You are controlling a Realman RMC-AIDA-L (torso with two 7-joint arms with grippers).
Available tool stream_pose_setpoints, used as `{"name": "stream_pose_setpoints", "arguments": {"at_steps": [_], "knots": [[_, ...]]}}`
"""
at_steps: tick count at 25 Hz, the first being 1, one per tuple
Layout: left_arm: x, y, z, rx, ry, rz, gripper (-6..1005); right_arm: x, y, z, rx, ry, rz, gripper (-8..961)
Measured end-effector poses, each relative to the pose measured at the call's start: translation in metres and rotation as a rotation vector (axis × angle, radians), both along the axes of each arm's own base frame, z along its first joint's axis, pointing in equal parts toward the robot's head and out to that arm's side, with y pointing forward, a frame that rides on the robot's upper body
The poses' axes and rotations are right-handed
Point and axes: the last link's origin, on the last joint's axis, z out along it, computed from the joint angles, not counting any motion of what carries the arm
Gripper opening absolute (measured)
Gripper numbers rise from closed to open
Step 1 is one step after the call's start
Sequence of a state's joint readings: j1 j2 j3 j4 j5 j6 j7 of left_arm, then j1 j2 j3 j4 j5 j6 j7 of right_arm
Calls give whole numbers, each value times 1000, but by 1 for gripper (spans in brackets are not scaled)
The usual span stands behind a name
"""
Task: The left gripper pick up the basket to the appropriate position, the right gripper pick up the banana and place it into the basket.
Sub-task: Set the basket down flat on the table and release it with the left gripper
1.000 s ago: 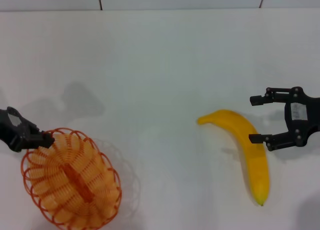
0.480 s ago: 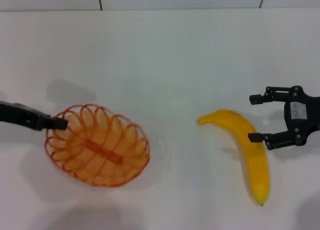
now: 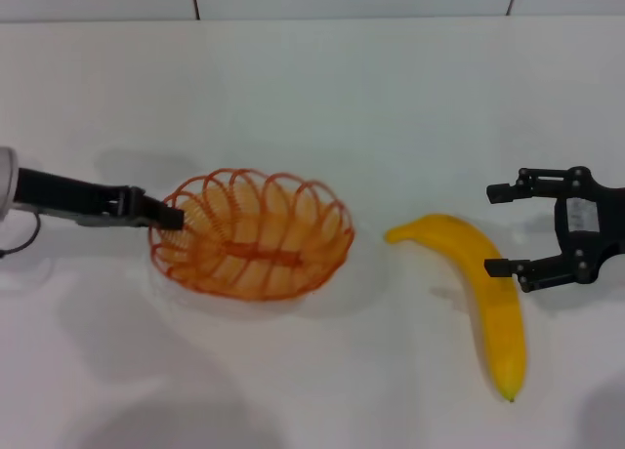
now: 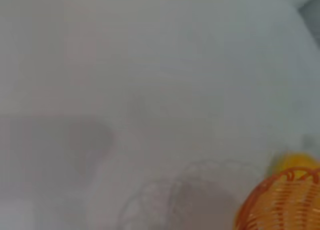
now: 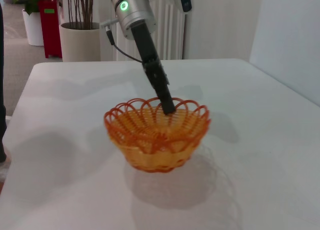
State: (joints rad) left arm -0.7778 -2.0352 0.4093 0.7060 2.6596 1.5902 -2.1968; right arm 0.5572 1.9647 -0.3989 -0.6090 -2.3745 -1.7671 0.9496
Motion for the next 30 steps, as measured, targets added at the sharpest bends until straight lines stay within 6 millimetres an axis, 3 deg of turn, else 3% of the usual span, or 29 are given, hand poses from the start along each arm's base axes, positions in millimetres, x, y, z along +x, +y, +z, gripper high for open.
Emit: {"name": "stream_pose_setpoints", "arguments": {"at_steps": [15,21,30], "knots": [[2,-11,-24,-117,-46,209,78,-3,2,-1,-3,3,7,885],[3,-15,-37,-149,-68,226,78,-3,2,-2,-6,6,7,885],[6,-15,-39,-154,-75,221,84,-4,2,-3,-8,10,7,885]]}}
